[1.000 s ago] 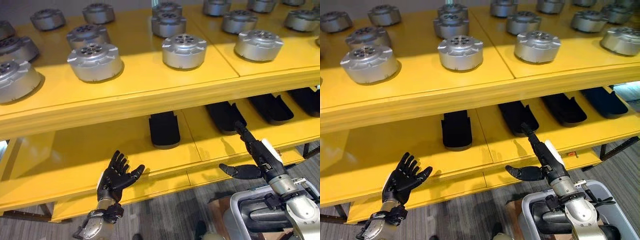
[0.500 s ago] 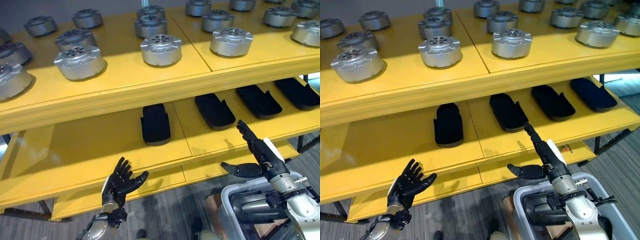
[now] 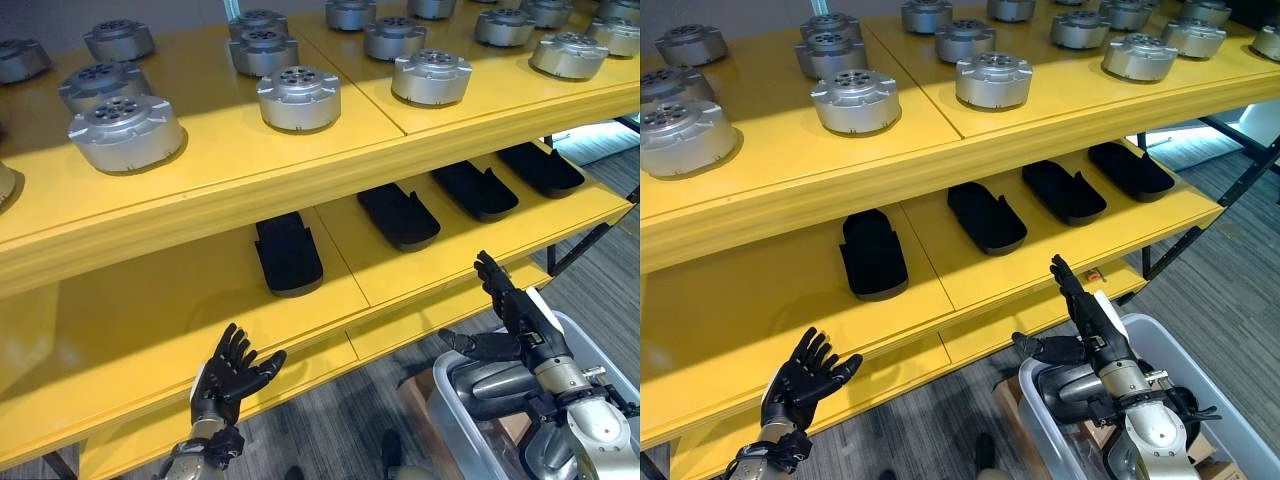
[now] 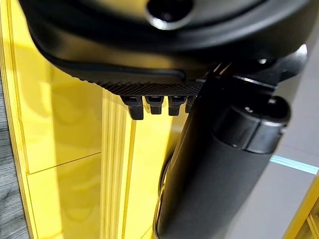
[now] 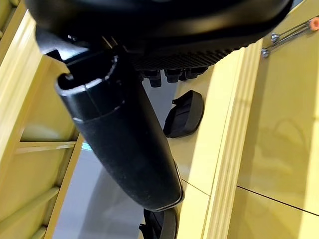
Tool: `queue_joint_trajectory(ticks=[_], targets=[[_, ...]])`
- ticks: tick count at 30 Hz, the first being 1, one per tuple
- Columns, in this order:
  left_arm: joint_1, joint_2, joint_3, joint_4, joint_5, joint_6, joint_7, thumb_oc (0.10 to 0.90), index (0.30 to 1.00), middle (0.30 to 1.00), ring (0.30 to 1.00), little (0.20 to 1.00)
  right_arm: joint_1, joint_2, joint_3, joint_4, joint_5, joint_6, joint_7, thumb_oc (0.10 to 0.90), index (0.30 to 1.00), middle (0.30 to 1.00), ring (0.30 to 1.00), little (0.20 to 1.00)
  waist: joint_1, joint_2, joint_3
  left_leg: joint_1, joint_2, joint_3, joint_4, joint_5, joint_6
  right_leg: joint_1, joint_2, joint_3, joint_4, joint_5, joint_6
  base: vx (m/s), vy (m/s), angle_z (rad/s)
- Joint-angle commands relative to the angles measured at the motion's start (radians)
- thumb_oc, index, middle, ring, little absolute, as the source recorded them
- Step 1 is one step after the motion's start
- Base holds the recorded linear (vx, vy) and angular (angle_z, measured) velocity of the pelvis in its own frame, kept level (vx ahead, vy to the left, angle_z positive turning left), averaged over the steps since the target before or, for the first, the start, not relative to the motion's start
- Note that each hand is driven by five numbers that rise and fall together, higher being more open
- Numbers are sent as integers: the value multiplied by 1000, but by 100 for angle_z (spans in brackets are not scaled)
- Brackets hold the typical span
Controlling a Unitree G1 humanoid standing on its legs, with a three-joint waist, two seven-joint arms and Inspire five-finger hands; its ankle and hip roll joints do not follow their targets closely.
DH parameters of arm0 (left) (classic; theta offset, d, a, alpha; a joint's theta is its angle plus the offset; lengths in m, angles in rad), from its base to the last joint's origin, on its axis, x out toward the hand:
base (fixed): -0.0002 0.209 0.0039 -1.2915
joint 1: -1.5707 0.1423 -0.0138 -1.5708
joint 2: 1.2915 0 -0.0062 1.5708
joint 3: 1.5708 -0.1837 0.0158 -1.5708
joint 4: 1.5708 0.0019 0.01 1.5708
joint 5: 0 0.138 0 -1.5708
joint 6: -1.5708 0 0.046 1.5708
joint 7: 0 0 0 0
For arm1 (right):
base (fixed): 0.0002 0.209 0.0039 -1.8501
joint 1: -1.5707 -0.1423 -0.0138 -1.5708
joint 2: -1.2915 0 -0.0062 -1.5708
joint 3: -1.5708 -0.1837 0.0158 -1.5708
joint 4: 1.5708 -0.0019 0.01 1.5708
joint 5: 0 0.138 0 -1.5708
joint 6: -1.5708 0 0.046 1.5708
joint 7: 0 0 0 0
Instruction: Move parts from the plastic box to the shelf.
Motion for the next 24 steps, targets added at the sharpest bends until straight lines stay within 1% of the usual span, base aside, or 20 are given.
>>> queue_joint_trajectory(ticks=[1,2,3,4,5,7,8,9,10,11,12,13,14,16,18,20,21,22,23,24], targets=[[-98,74,15,-117,36,-63,-42,900,1000,1000,1000,1000,-68,8,-66,-78,20,-79,-18,900,1000,1000,1000,1000,-26,-23,-36,-50,-16,-16,9,-16,43,93,-60,-14,112,-178,74,-51,218,-18],[-105,88,13,-116,50,-67,-41,900,1000,1000,1000,1000,-57,19,-75,-83,10,-81,-16,900,1000,1000,1000,1000,-41,-27,-28,-49,-34,-4,-4,-20,56,70,-77,4,124,-144,92,-51,219,-17],[-106,88,13,-115,50,-68,-42,900,1000,1000,1000,1000,-57,20,-75,-85,10,-80,-15,900,1000,1000,1000,1000,-38,-28,-29,-50,-35,-1,-5,-19,57,67,-78,8,125,-143,93,-113,283,-18],[-117,103,6,-114,60,-68,-40,900,1000,1000,1000,1000,-53,30,-77,-88,-8,-80,-17,900,1000,1000,1000,1000,-55,-31,-18,-55,-50,16,-12,-21,65,40,-91,29,124,-102,113,-113,271,-37],[-129,113,6,-109,72,-69,-35,900,1000,1000,1000,1000,-63,42,-70,-83,-19,-81,-22,900,1000,1000,1000,1000,-61,-33,-12,-60,-64,44,-12,-31,78,11,-103,58,114,-69,128,-113,270,-44],[-120,115,18,-105,80,-71,-29,900,1000,1000,1000,1000,-77,44,-56,-81,-24,-83,-22,900,1000,1000,1000,1000,-50,-31,10,-50,-66,79,-12,-40,88,-16,-113,40,142,-51,128,-68,154,-80],[-121,115,19,-105,80,-71,-29,900,1000,1000,1000,1000,-78,44,-56,-81,-24,-83,-22,900,1000,1000,1000,1000,-47,-32,9,-53,-66,82,-14,-37,88,-20,-112,44,141,-47,127,-94,116,-108],[-119,119,27,-105,82,-70,-21,900,1000,1000,1000,1000,-87,42,-47,-80,-22,-83,-23,900,1000,1000,1000,1000,-29,-24,21,-50,-56,106,-11,-44,91,-26,-132,-40,172,-64,115,-88,50,-84],[-119,121,35,-107,81,-68,-20,900,1000,1000,1000,1000,-94,37,-43,-81,-21,-83,-21,900,1000,1000,1000,1000,-25,-17,31,-49,-49,113,-9,-46,91,-17,-151,-109,199,-80,100,-62,98,-79],[-113,115,48,-113,75,-65,-15,900,1000,1000,1000,1000,-115,28,-26,-79,-27,-81,-23,900,1000,1000,1000,1000,1,-11,28,-34,-38,146,0,-76,86,12,-200,-240,241,-108,98,-18,65,-71],[-110,109,53,-122,70,-64,-14,900,1000,1000,1000,1000,-125,26,-14,-73,-26,-78,-22,900,1000,1000,1000,1000,10,-13,26,-29,-31,171,9,-83,86,28,-225,-294,248,-105,98,18,47,-70],[-109,109,54,-122,70,-64,-14,900,1000,1000,1000,1000,-126,26,-13,-73,-26,-78,-23,900,1000,1000,1000,1000,10,-14,27,-28,-31,172,11,-84,86,30,-226,-293,248,-105,98,-21,-21,-83],[-107,105,63,-131,65,-62,-14,900,1000,1000,1000,1000,-143,25,-8,-67,-27,-78,-27,900,1000,1000,1000,1000,26,-18,26,-29,-25,196,35,-97,89,46,-255,-345,268,-98,97,-16,-43,-82],[-92,97,72,-142,58,-59,-23,900,1000,1000,1000,1000,-160,18,1,-67,-25,-72,-20,900,1000,1000,1000,1000,39,-34,20,-24,-20,229,57,-115,84,76,-284,-384,230,-53,114,3,-116,-84],[-82,91,84,-145,55,-58,-30,900,1000,1000,1000,1000,-163,15,3,-67,-20,-67,-16,900,1000,1000,1000,1000,48,-56,8,-24,-14,251,80,-127,73,105,-292,-381,167,-15,131,32,-195,-50],[-71,82,99,-144,54,-58,-32,900,1000,1000,1000,1000,-150,9,-2,-78,-20,-63,-4,900,1000,1000,1000,1000,52,-70,-2,-24,6,266,98,-126,58,121,-274,-377,118,-13,137,57,-268,-72],[-60,73,110,-148,49,-58,-32,900,1000,1000,1000,1000,-139,-1,-10,-87,-9,-60,6,900,1000,1000,1000,1000,49,-76,-10,-22,35,278,108,-116,41,128,-255,-369,96,-16,137,81,-325,-75],[-53,70,114,-151,48,-57,-35,900,1000,1000,1000,1000,-127,-9,-21,-94,-5,-58,10,900,1000,1000,1000,1000,46,-77,-14,-19,54,285,103,-106,28,131,-239,-367,82,-28,132,71,-260,-47],[-52,70,114,-151,48,-57,-35,900,1000,1000,1000,1000,-125,-9,-22,-95,-4,-57,10,900,1000,1000,1000,1000,47,-75,-15,-18,56,285,102,-105,26,132,-235,-367,80,-28,130,52,-175,-52],[-50,67,114,-150,44,-54,-39,900,1000,1000,1000,1000,-116,-14,-31,-99,0,-55,14,900,1000,1000,1000,1000,43,-73,-18,-12,72,291,95,-93,14,136,-218,-366,69,-46,122,66,-210,-63]])
